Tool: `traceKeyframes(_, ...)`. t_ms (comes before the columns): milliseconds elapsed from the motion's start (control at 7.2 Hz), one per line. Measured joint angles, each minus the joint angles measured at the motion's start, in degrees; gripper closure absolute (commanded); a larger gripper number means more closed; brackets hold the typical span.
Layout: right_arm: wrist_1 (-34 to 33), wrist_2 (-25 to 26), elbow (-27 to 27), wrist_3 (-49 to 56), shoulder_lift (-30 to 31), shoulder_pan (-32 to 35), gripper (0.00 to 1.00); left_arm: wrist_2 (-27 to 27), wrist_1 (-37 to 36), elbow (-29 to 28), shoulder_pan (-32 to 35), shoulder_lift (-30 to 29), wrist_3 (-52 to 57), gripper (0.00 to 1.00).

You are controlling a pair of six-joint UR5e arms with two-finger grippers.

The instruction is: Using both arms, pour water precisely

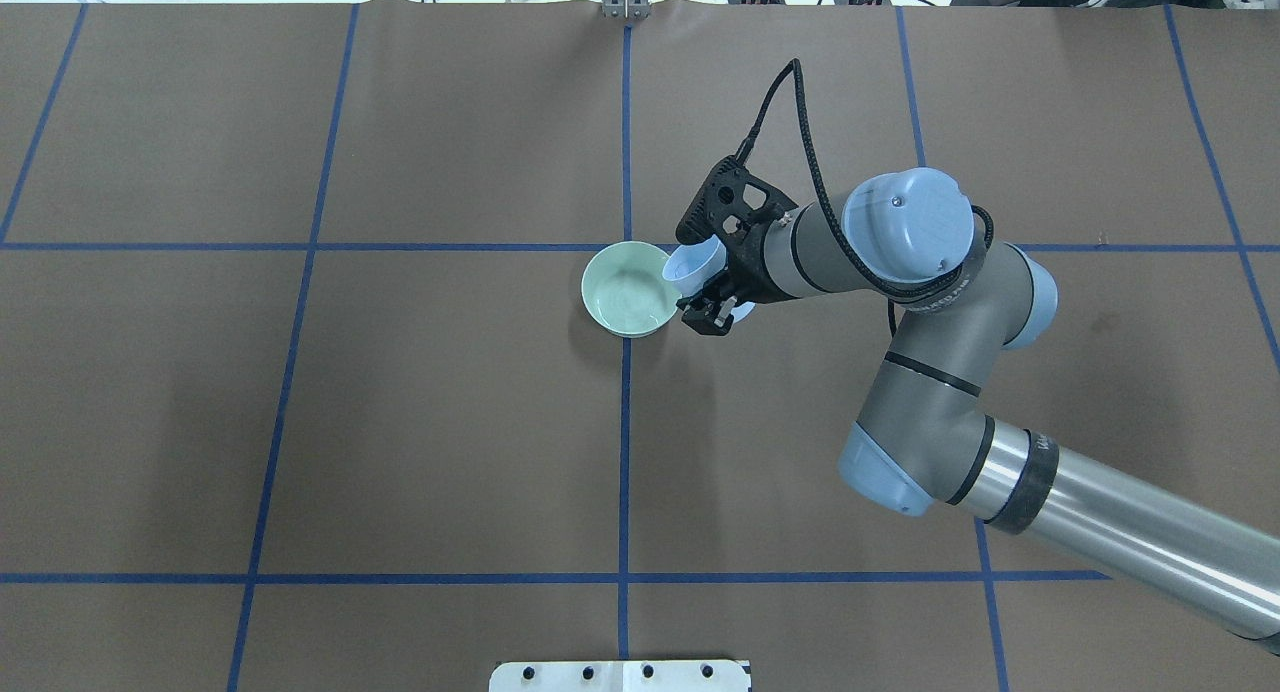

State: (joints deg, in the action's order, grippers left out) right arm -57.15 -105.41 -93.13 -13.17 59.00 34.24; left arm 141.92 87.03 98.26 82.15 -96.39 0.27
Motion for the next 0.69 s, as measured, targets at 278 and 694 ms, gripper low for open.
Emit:
traceKeyframes(278,-5.9,0.0,0.1,0.9,-2.3,-0.3,1.0,1.1,0.1,0.1,0.0,0.2,0.1,0.0)
traceKeyframes(694,-14.2,0.0,0.2,1.8,-5.4,-0.8,1.0,1.4,0.2,0.1,0.0,0.6,0.1,0.0)
